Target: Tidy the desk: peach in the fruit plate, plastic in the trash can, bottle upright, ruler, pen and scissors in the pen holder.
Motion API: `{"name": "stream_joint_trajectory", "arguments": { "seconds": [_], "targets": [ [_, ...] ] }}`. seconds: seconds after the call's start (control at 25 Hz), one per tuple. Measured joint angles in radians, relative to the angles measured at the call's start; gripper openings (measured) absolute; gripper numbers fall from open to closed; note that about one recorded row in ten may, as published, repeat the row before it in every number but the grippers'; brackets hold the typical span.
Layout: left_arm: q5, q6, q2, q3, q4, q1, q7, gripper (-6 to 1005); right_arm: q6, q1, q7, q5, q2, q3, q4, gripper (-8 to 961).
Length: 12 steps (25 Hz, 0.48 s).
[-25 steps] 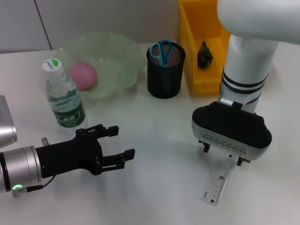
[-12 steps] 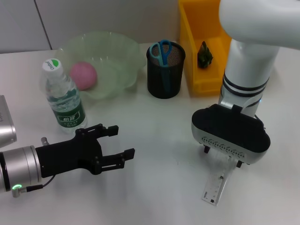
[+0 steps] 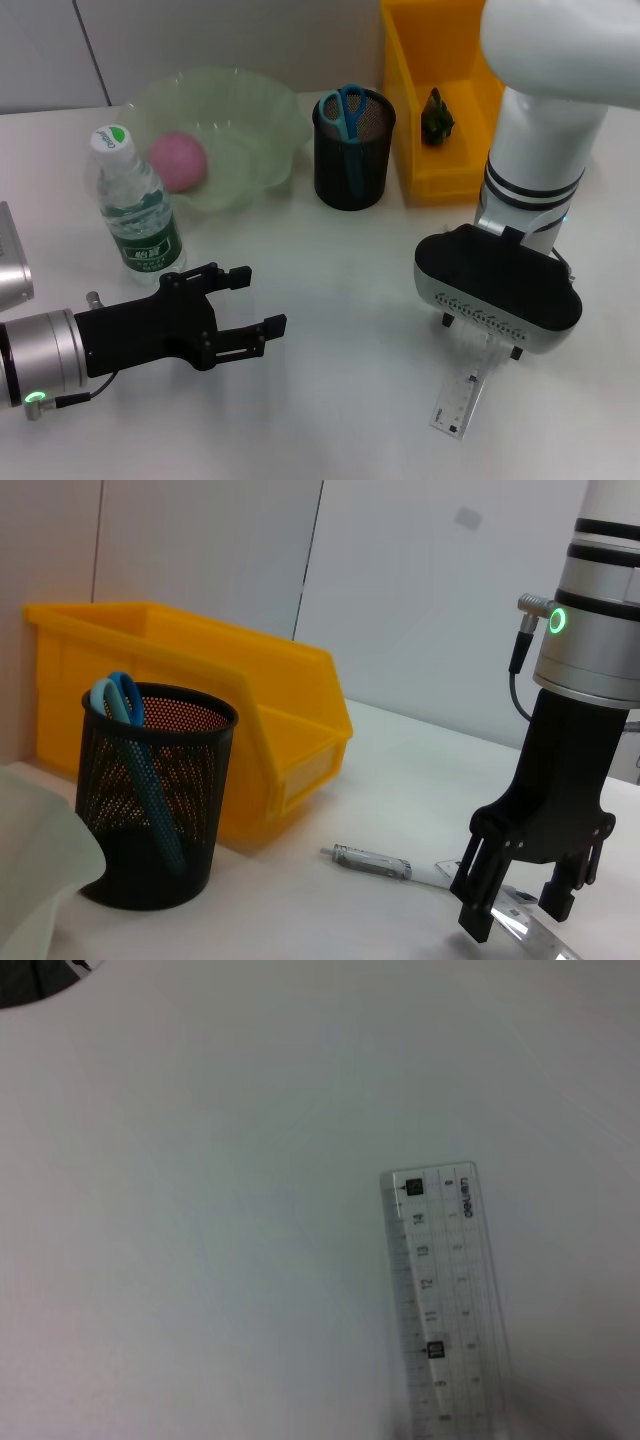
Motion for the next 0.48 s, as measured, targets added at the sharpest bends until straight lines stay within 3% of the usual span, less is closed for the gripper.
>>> {"name": "stream_joint_trajectory", "arguments": {
  "seconds": [0.48],
  "targets": [
    [0.000, -0.007, 0.000, -0.002, 0.000, 0.001, -0.001, 815, -0.013, -0.022, 0.009, -0.002, -0.003, -0.003, -0.030, 817]
  ]
}}
